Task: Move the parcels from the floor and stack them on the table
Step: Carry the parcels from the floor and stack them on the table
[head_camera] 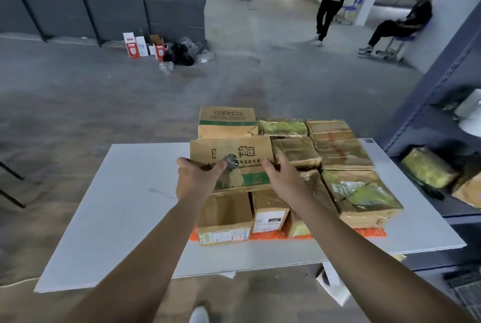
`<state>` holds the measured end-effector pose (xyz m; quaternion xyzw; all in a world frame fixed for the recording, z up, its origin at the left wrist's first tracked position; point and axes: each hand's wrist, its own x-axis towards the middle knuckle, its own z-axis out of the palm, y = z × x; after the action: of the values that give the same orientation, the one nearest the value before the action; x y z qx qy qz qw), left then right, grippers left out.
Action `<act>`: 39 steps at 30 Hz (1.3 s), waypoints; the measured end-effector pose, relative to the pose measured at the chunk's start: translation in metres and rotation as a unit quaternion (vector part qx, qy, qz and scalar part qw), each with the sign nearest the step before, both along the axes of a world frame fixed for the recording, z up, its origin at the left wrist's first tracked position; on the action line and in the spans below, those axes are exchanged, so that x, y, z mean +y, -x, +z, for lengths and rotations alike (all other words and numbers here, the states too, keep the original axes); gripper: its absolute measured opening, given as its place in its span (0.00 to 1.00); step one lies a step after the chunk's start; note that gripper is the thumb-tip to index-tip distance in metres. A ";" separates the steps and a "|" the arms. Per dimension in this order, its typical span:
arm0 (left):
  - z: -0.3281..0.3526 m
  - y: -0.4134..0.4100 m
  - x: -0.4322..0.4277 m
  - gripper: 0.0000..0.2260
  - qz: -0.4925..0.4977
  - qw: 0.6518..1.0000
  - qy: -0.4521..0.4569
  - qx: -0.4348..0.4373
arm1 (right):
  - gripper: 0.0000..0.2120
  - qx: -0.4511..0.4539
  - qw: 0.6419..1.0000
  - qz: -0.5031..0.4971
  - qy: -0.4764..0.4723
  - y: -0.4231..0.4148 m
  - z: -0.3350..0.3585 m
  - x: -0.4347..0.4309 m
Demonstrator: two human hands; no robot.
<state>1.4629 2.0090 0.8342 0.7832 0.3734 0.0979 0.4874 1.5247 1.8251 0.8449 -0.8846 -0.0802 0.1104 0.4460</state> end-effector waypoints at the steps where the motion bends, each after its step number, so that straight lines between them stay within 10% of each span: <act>1: -0.003 -0.010 0.005 0.30 -0.007 1.000 0.015 0.003 | 0.21 0.000 1.000 0.000 0.012 -0.009 -0.001 0.003; 39: -0.056 -0.103 0.067 0.20 -0.097 0.991 0.090 -0.004 | 0.20 0.058 0.985 0.055 0.156 -0.123 -0.035 0.055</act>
<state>1.5657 2.0755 0.7784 0.7682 0.3011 0.0186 0.5647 1.6475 1.8796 0.8101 -0.9295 -0.0845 0.1973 0.2999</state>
